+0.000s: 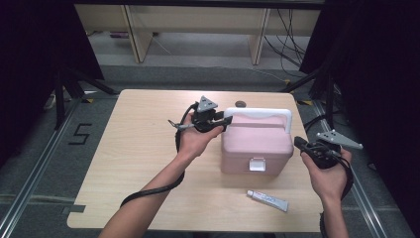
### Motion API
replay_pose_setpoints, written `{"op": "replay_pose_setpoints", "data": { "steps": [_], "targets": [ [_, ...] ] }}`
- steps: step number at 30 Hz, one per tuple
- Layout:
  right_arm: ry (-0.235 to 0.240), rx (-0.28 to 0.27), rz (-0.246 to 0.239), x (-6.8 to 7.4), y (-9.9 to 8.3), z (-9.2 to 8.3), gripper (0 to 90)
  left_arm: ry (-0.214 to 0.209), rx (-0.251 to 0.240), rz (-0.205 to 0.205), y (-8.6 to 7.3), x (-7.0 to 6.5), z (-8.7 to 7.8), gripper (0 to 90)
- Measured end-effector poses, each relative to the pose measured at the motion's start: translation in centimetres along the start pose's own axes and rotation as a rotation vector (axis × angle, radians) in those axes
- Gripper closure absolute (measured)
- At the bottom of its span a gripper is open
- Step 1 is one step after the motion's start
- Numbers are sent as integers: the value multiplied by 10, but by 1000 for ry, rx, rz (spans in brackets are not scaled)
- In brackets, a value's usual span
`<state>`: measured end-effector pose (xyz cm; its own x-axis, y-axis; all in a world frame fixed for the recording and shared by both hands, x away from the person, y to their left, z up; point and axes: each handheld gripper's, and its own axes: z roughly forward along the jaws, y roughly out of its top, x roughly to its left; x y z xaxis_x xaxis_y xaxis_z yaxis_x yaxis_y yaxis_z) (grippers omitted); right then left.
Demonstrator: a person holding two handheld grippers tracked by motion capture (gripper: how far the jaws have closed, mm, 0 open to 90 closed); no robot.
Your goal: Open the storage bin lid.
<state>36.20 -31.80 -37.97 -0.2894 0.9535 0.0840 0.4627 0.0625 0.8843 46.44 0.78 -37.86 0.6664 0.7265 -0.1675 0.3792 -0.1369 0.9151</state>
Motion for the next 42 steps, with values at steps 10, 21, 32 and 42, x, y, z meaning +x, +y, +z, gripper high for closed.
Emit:
{"op": "replay_pose_setpoints", "data": {
  "steps": [10,21,32,42],
  "targets": [
    [11,9,7,6,-3,-2,867,-9,7,-65,1,1,2,713],
    [36,-21,-16,12,-9,-7,872,-49,29,-121,8,4,-2,720],
    [9,-35,-24,12,-20,-24,900,-58,40,-137,17,8,-2,721],
    [31,35,-2,15,-38,-17,900,-67,50,-140,19,9,-2,722]
  ]
}}
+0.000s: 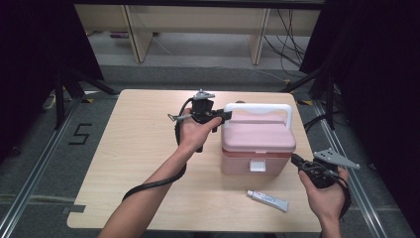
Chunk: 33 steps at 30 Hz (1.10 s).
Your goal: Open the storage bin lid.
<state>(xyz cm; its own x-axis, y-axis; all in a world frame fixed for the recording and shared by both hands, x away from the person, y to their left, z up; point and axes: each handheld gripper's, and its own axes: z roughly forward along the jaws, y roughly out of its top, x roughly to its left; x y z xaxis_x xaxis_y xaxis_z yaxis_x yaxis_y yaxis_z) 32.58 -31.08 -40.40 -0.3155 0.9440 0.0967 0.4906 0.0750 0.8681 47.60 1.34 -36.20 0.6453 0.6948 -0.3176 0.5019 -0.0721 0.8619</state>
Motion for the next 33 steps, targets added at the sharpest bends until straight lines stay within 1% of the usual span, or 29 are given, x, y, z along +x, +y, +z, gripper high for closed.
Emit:
{"op": "replay_pose_setpoints", "data": {
  "steps": [1,4,5,7,8,9,10,12,13,14,15,16,17,18,20,21,22,23,24,25,26,27,28,29,30,31,32,33],
  "targets": [
    [9,0,-1,1,0,1,900,2,1,0,0,0,0,722],
    [8,-3,-12,3,0,5,900,1,-3,-2,0,-1,0,722],
    [16,-7,-5,6,1,7,900,1,-2,-3,1,-1,0,722],
    [15,-3,-5,6,3,8,900,0,0,-5,1,0,0,722],
    [4,-1,-10,7,4,9,900,-2,-1,-3,1,0,0,722],
    [4,-1,-10,7,4,9,900,-2,-1,-3,1,0,0,722],
    [10,-3,5,8,5,12,900,-1,-2,-1,1,0,0,722],
    [10,-5,2,8,5,12,900,-1,-5,-1,1,0,0,721],
    [6,1,8,9,5,13,900,-4,-9,7,1,0,0,720],
    [14,-4,7,9,5,14,900,-5,-9,20,1,1,0,719],
    [10,8,35,11,4,13,900,-5,-9,20,1,1,0,715],
    [10,8,35,11,4,13,900,-12,3,38,1,1,-1,715],
    [8,-2,10,10,5,14,900,-18,2,53,2,2,-3,691],
    [9,-3,-1,9,5,15,900,-16,-14,74,2,0,-5,571],
    [5,-7,-9,8,5,16,900,-6,-29,103,1,-2,-11,512],
    [16,-8,2,9,5,16,900,1,-38,118,0,-3,-15,485],
    [1,-9,-9,8,5,16,900,6,-44,121,-1,-4,-17,468],
    [-1,-15,-13,8,5,17,900,6,-50,129,-2,-4,-23,453],
    [10,-17,32,11,5,17,900,6,-50,129,-2,-4,-23,442],
    [10,-17,32,11,5,17,900,13,-57,130,-3,-5,-27,442],
    [7,-14,2,9,6,18,900,20,-70,146,-6,-7,-36,422],
    [8,-16,5,10,6,18,900,20,-70,146,-6,-7,-36,418],
    [-1,-15,-13,9,6,19,900,26,-78,167,-11,-10,-48,416],
    [-1,-15,-13,9,6,19,900,26,-78,167,-11,-10,-48,415],
    [0,-14,5,11,7,19,900,25,-75,178,-14,-12,-52,416],
    [0,-14,5,11,7,19,900,20,-70,187,-17,-14,-57,416],
    [3,-18,1,11,9,18,900,22,-61,206,-25,-16,-65,422],
    [3,-18,1,11,9,18,900,22,-61,206,-25,-16,-65,428]
  ]
}}
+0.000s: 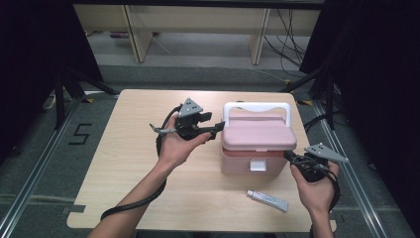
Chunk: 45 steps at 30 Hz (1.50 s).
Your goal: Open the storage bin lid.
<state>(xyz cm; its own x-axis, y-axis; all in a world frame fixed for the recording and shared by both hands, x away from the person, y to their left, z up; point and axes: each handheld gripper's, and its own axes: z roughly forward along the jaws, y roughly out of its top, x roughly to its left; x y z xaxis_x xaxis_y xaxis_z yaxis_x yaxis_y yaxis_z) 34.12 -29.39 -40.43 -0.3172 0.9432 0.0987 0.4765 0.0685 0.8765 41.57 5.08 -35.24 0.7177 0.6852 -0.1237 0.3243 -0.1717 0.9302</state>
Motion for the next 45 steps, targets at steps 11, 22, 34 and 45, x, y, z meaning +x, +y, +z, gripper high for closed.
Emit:
{"op": "replay_pose_setpoints", "data": {
  "steps": [11,22,34,45],
  "targets": [
    [-6,-28,-15,2,11,-3,900,-18,81,49,-43,-14,-6,611],
    [-3,-39,-20,2,19,-4,900,-69,11,77,-64,-26,15,897],
    [-19,-59,-32,3,30,-3,900,-66,-19,105,-82,-40,34,900],
    [-31,-106,-42,4,45,0,900,-59,-28,120,-83,-42,36,899]
  ]
}}
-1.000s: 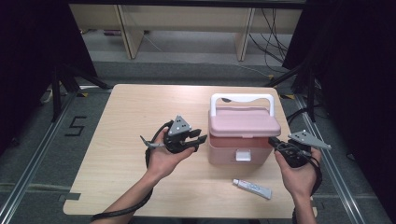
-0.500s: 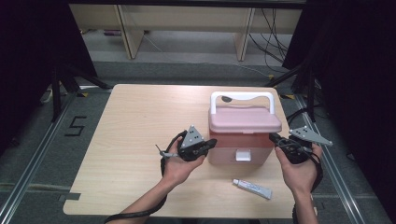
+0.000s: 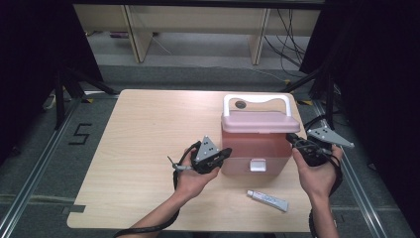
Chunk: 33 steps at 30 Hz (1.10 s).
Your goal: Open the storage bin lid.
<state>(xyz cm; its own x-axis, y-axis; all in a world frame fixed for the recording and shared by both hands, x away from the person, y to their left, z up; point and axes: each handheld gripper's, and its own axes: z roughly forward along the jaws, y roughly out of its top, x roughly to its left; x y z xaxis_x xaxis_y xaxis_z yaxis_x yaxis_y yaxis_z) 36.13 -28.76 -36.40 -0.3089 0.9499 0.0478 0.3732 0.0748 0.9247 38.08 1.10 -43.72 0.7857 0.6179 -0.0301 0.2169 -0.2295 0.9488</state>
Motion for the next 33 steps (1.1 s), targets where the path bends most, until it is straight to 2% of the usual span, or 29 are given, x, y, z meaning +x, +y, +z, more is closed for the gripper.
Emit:
{"op": "replay_pose_setpoints", "data": {
  "steps": [2,3,7,8,9,10,14,15,17,18,20,21,23,27,30,33],
  "targets": [
    [-12,5,2,0,1,0,900,0,-4,0,-1,0,0,899],
    [-4,-6,-7,0,3,1,900,-1,-10,1,-1,1,0,899],
    [-20,-8,16,1,8,2,900,-1,-19,-2,-3,1,0,899],
    [-19,-28,-14,-1,10,4,900,-1,-20,-1,-3,0,0,899],
    [-19,-28,-14,-1,10,4,900,-1,-20,-1,-3,0,0,899],
    [-17,-20,13,0,12,4,900,0,-19,0,-3,1,0,899],
    [-26,-35,1,0,18,7,900,1,-20,3,-3,0,0,899],
    [-39,-37,-18,-1,21,8,900,2,-20,4,-3,0,0,899],
    [-42,-40,-8,0,21,9,900,1,-21,4,-3,0,1,899],
    [-47,-46,-17,-1,23,10,900,1,-21,5,-3,1,1,899],
    [-52,-51,3,1,25,12,900,1,-22,3,-3,1,1,899],
    [-47,-58,-13,0,26,13,900,1,-22,4,-3,1,1,899],
    [-49,-56,-2,0,27,14,900,3,-21,10,-3,1,1,899],
    [-61,-66,-17,-1,30,16,900,2,-22,11,-3,1,1,899],
    [-65,-74,-4,0,33,19,900,-1,-24,8,-4,1,1,898],
    [-67,-83,-23,-2,37,23,900,-6,-36,3,-4,2,2,898]
  ]
}}
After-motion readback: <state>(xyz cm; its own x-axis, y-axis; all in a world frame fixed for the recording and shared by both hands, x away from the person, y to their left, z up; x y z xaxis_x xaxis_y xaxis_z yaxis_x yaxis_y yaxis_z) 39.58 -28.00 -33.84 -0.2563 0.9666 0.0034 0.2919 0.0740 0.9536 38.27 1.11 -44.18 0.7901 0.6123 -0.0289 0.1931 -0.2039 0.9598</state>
